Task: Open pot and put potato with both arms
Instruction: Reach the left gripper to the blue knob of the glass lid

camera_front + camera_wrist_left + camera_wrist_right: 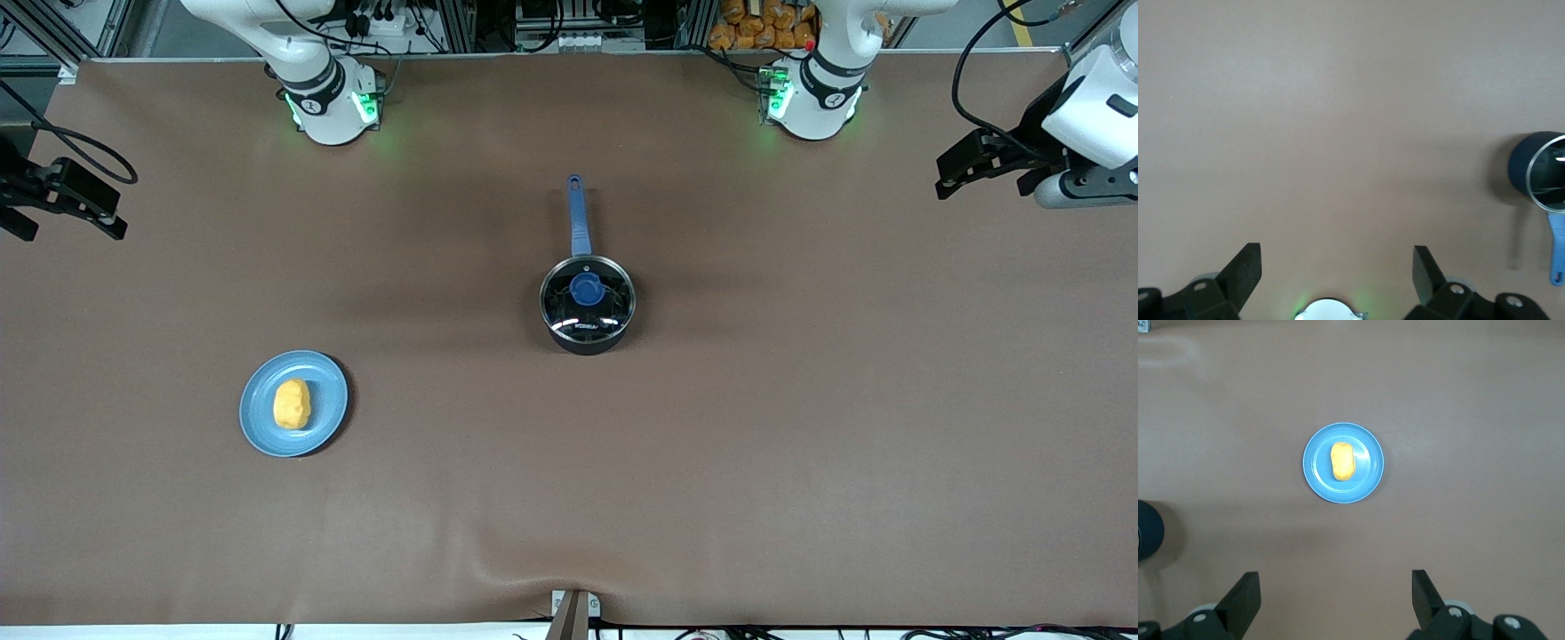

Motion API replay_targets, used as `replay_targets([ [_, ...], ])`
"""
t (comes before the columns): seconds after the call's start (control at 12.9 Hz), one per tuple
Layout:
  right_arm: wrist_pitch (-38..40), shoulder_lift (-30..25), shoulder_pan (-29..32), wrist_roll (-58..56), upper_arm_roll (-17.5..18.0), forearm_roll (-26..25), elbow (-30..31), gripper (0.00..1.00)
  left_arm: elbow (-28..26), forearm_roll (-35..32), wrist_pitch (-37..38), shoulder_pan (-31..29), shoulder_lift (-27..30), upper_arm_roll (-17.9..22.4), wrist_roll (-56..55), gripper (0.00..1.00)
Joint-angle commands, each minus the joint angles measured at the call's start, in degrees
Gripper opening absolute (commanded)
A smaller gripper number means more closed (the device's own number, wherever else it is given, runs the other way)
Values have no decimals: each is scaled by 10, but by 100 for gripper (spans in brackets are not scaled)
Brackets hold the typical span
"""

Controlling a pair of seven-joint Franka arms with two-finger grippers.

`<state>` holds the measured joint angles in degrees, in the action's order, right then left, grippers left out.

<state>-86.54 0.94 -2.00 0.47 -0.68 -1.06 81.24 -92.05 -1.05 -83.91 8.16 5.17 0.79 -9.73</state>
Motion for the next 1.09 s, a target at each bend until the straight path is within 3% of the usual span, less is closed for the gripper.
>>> replay_targets([
  [0.0, 1, -5, 8, 5, 6, -9, -4, 100, 22, -24, 16, 0, -7, -1, 7, 100],
  [0.31, -16, 21, 15, 7, 4, -9, -1, 100, 70, -23, 16, 11, -68, -7, 6, 100],
  [0.54, -25, 53, 24, 3, 5, -8, -1, 100, 66, 40, -48, 21, -119, -51, -8, 100],
  [0.78, -26, 56, 25, -1, 5, -7, -2, 100, 64, 41, -111, 71, -170, -97, -166, 100],
  [1.01, -25, 60, 16, -6, 8, -6, -2, 100, 65, 15, -146, 183, -221, -98, -319, 100],
])
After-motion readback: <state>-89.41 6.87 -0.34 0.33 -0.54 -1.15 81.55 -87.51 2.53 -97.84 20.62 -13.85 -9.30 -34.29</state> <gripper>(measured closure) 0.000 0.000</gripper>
